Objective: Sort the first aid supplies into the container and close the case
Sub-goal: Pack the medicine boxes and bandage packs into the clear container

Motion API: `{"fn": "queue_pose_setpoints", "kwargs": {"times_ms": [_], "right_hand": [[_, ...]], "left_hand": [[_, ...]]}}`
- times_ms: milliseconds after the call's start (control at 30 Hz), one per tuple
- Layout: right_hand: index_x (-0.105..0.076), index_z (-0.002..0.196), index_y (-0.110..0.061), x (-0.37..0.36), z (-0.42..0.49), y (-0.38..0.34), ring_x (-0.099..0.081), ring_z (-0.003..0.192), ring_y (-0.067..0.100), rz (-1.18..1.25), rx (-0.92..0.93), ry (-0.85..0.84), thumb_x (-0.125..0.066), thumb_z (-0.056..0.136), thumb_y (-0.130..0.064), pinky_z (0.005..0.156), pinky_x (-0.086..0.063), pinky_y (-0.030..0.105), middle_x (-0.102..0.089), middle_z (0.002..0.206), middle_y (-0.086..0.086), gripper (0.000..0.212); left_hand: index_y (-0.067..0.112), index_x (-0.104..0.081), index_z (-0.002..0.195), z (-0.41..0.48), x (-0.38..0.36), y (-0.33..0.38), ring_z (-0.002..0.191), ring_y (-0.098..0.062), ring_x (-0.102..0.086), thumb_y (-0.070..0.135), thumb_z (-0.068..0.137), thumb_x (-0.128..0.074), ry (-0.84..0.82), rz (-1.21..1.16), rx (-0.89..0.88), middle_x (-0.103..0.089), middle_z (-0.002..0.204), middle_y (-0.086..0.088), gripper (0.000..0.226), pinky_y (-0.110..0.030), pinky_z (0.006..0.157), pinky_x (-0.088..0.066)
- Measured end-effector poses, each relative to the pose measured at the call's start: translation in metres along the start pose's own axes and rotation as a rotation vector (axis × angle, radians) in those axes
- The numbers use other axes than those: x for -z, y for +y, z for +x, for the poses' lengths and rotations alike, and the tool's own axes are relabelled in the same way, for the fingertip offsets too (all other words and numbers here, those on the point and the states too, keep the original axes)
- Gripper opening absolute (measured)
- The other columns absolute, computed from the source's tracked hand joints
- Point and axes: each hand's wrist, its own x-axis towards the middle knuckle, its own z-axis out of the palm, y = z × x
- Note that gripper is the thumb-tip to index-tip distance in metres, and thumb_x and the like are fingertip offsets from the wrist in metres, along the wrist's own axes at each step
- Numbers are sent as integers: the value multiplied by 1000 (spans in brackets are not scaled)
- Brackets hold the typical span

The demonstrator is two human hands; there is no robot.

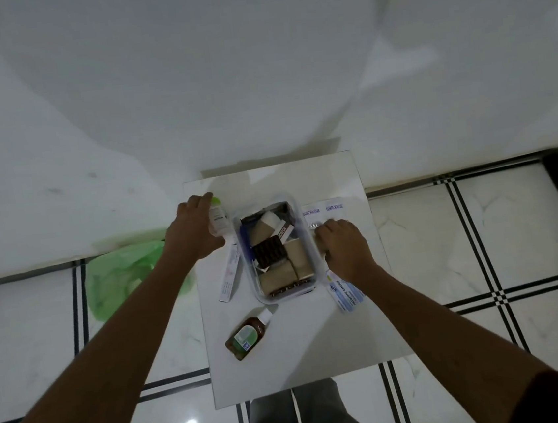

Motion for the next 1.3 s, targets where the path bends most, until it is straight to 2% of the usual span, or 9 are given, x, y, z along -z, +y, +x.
{"fn": "queue_pose_setpoints", "kwargs": {"times_ms": [133,233,367,600,700,833,1033,1200,1300], "right_hand": [[-62,84,-8,10,-2,3,-62,63,29,-18,-48,10,-83,49,-4,67,-54,40,-64,75,11,40],[-62,89,-9,33,-10,-3,-59,65,27,67,-160,144,-80,57,-11,59,-49,33,-64,81,11,37],[-61,101,-13,63,-27,-24,-61,80,26,180,-98,381,-81,63,-18,66,-48,32,-66,96,10,43],[-64,97,-16,31,-32,-64,-62,78,21,211,186,320,-68,79,-28,66,-49,33,-70,91,4,22],[-64,93,-20,15,-22,-68,-61,76,19,84,173,386,-67,81,-27,69,-43,32,-70,84,0,14],[-62,86,-23,13,-10,-69,-56,66,19,-54,137,448,-64,80,-22,68,-34,33,-66,71,-3,6],[-62,69,-24,7,-4,-67,-50,62,20,-104,163,360,-79,65,-19,62,-34,34,-61,65,-4,18],[-63,68,-24,7,0,-70,-51,62,21,-82,145,382,-74,74,-27,63,-37,35,-62,65,-3,13],[-64,74,-23,12,-1,-67,-55,67,21,-11,160,396,-69,77,-30,64,-36,34,-66,73,-2,9]], "left_hand": [[16,-42,133,-18,18,10,115,-37,-49,53,63,-75,272,-198,239,-52,123,-15,85,-47,90,-46],[12,-50,126,-35,35,31,108,-38,-55,62,63,-69,385,-268,322,-56,116,-17,83,-43,86,-47],[11,-53,122,-47,45,71,104,-33,-58,73,62,-64,397,-318,292,-58,114,-13,86,-43,84,-51],[11,-51,117,-31,22,125,107,-32,-57,83,59,-57,209,-194,279,-56,115,-10,93,-43,80,-49],[10,-48,119,-26,10,131,107,-32,-59,78,62,-60,155,-162,308,-57,115,-10,90,-42,81,-48],[7,-53,108,-19,-4,126,96,-31,-63,62,70,-68,154,-208,320,-59,106,-11,69,-34,68,-44],[5,-66,94,-9,-5,101,82,-21,-60,37,74,-76,173,-434,262,-67,94,-9,39,-28,69,-42],[6,-71,93,-19,0,81,78,-25,-69,22,81,-70,158,-555,131,-73,91,-12,20,-39,74,-59],[10,-71,91,-40,3,69,73,-21,-70,20,85,-65,308,-679,115,-71,81,-4,13,-39,70,-59]]}}
